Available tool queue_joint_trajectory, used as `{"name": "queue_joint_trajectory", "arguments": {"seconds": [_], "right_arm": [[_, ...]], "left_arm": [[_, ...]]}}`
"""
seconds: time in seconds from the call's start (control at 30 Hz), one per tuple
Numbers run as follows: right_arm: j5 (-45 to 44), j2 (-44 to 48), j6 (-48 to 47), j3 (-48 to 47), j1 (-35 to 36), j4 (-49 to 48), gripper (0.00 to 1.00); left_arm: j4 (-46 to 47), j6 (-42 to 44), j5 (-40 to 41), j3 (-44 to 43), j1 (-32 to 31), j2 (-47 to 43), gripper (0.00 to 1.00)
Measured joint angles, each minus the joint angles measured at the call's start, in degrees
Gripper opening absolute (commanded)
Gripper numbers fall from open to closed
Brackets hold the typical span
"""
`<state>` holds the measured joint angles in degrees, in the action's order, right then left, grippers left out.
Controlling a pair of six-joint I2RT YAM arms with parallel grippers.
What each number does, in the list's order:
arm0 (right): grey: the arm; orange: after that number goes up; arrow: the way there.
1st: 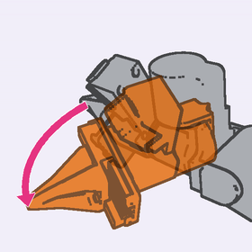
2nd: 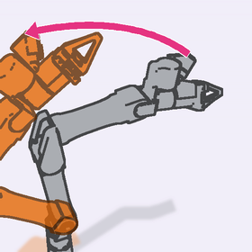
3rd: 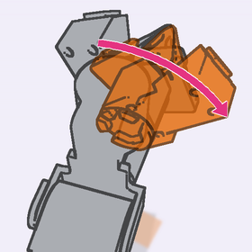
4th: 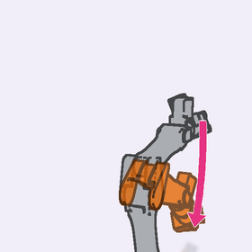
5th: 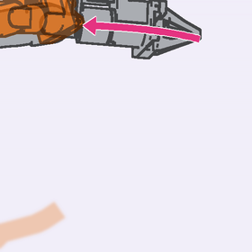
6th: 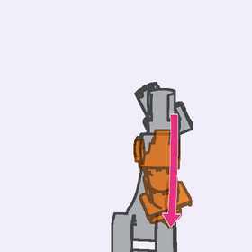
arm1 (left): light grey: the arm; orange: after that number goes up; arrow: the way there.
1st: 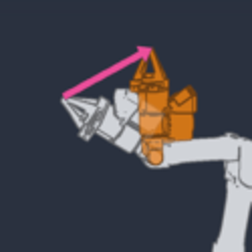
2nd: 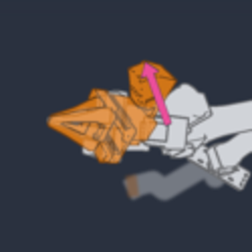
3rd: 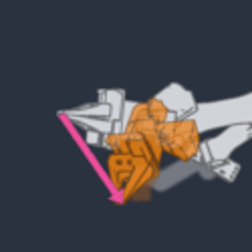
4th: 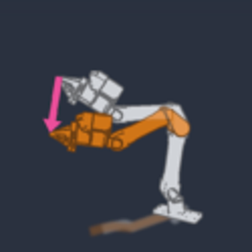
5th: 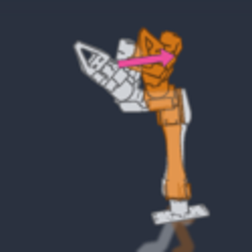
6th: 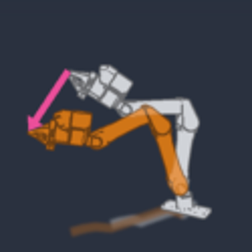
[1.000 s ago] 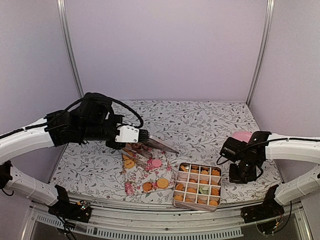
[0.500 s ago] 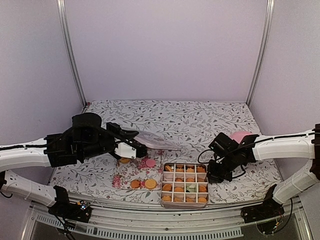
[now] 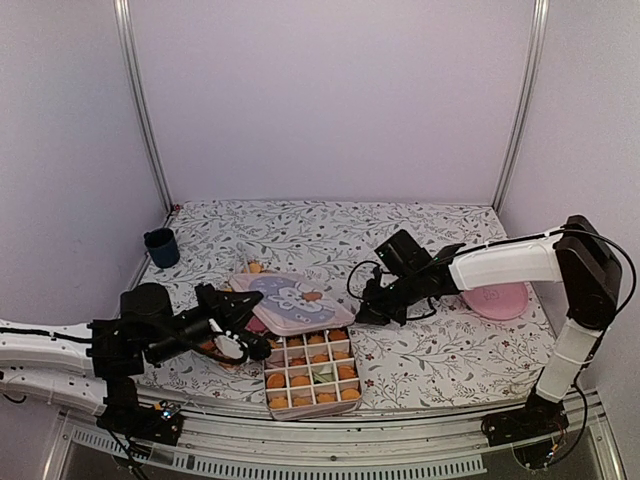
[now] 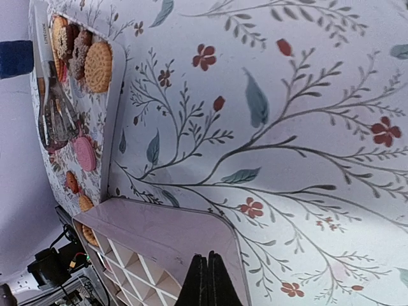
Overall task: Pack the cookies
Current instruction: Move the packing box to the corner of the board, then place the box lid on the packing box.
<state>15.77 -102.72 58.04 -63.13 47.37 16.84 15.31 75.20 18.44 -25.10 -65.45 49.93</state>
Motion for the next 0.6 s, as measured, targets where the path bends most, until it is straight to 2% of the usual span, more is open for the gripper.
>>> {"name": "queue_joint_trajectory", "arguments": {"seconds": [0.13, 0.27, 0.6], "right_arm": [[-0.61, 5.75, -0.63, 6.19, -4.94, -0.44, 0.00], [-1.88, 11.72, -0.92, 10.88, -9.40, -0.22, 0.00], [-2.19, 15.93, -1.51, 15.26, -9.44, -0.02, 0.00]], "left_arm": [[4.02, 3.80, -3.13, 8.55, -0.61, -4.13, 0.00], [6.10, 5.38, -5.20, 12.52, -0.68, -4.55, 0.00], [15.19, 12.85, -13.00, 24.50, -0.72, -11.21, 0.00]]}}
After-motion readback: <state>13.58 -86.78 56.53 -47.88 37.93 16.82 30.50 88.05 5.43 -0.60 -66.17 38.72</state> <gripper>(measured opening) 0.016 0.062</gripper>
